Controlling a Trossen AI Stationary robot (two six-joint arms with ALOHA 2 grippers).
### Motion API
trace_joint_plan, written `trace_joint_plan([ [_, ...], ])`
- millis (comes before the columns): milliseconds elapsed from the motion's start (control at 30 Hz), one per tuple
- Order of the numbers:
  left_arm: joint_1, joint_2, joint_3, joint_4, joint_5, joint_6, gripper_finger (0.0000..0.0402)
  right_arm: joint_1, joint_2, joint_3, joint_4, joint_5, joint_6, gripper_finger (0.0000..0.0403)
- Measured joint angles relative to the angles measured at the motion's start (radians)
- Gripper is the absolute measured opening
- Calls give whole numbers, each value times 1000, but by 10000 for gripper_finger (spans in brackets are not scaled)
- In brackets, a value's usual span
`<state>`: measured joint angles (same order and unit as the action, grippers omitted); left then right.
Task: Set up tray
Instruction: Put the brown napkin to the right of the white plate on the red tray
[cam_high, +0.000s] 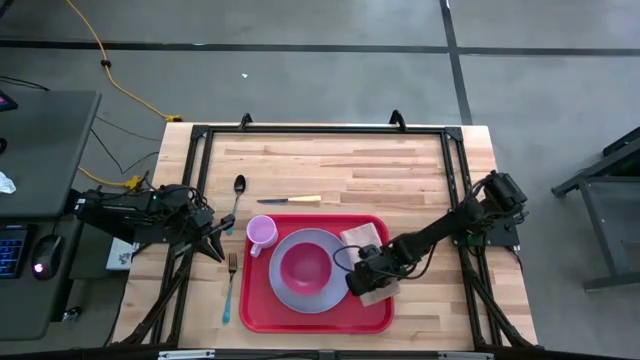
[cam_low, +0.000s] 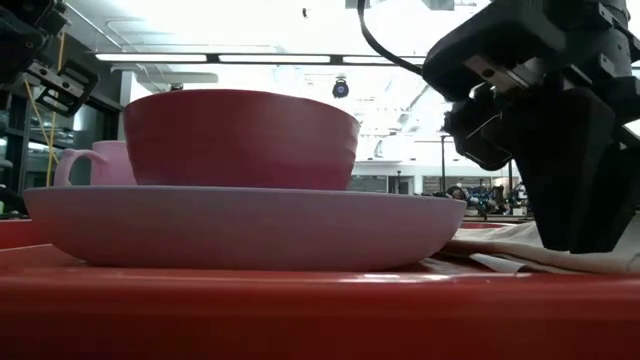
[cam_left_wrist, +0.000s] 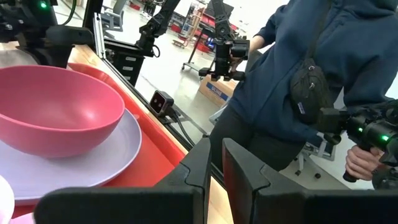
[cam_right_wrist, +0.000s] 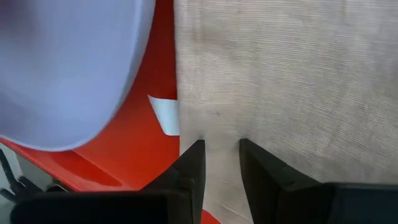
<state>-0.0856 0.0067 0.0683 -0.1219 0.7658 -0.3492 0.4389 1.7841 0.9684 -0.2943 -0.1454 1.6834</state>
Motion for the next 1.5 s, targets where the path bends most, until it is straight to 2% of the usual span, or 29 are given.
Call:
trace_joint_plan([
  [233,0,0,0,0,3,0,74,0,2,-1,38,43,71,78],
  [500,0,0,0,0,3,0,74,-22,4,-3,79,78,75,78],
  [1133,0,0,0,0,3,0,74,-38,6,-3,89,41,93,78],
  [1500,0,0,0,0,8,0,74,11,6,-3,98,70,174,78],
])
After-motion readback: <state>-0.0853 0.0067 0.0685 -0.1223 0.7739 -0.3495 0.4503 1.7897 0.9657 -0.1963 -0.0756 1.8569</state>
